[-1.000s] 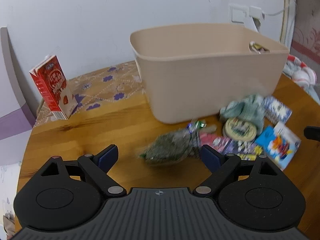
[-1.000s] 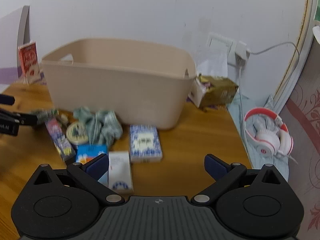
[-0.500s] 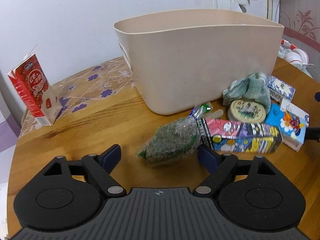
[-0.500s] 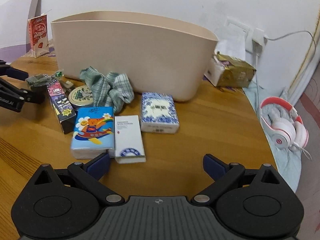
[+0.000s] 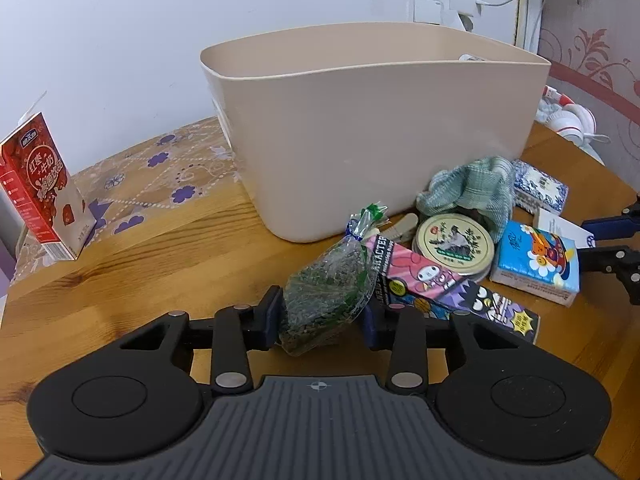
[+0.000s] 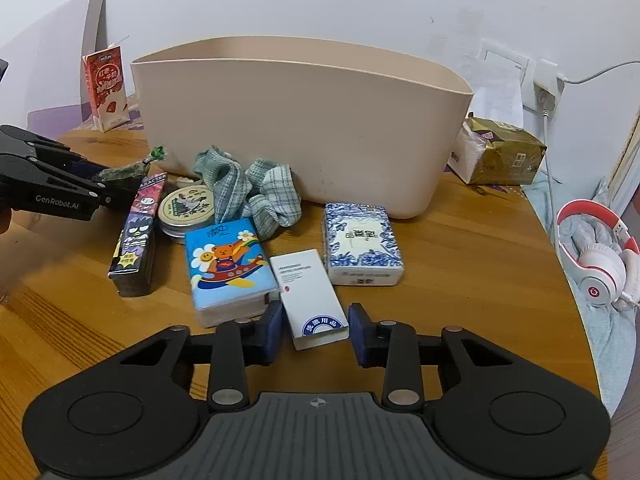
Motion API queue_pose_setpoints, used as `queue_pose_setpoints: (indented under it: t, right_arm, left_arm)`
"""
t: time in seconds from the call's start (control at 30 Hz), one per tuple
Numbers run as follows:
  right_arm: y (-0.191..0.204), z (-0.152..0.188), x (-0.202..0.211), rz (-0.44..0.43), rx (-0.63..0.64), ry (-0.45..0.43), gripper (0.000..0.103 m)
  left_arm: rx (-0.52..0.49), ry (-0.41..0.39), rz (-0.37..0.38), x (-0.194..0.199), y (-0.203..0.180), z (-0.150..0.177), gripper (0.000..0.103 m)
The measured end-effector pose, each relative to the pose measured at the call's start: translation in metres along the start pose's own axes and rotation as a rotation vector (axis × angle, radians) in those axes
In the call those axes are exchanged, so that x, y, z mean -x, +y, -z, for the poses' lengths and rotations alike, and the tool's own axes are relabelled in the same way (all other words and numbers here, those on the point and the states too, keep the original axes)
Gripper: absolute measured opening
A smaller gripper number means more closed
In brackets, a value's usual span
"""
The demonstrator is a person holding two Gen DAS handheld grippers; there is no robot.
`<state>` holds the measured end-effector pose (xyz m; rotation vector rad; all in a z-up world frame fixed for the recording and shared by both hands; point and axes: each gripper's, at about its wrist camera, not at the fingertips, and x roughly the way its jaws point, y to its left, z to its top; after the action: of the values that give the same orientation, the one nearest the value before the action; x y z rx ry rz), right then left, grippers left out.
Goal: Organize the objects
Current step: 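Grasp the green herb bag with the left gripper while the right gripper grasps the white box, then lift both items over the beige bin and open both grippers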
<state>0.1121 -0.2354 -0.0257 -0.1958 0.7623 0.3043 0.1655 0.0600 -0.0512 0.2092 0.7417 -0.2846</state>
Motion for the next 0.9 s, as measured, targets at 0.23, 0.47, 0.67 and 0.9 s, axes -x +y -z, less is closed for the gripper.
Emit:
queue_pose_setpoints:
  t: [0.23,0.47,0.67,0.9]
  right_arm:
    - [0.001,0.006,0.014,-0.019,-0.011,-0.028,0.030]
    - [0.009,0.002,0.047,-0.002,0.013,-0.105,0.030]
    - [0.013,-0.005,0.074,0.016,0.021,-0.164,0.030]
    - [0.000,-0.026,0.101,0.050,0.017,-0.252,0.030]
  left_arm:
    - [0.068,-0.038,-0.022,0.020,0.003,0.005,0.036]
    - [0.058,-0.072,-0.042,0.053,-0.001,0.004,0.036]
    - [0.066,-0.133,-0.028,0.083,-0.005,-0.002,0.036]
    - [0.041,-0.218,-0.042,0.114,-0.014,-0.026,0.036]
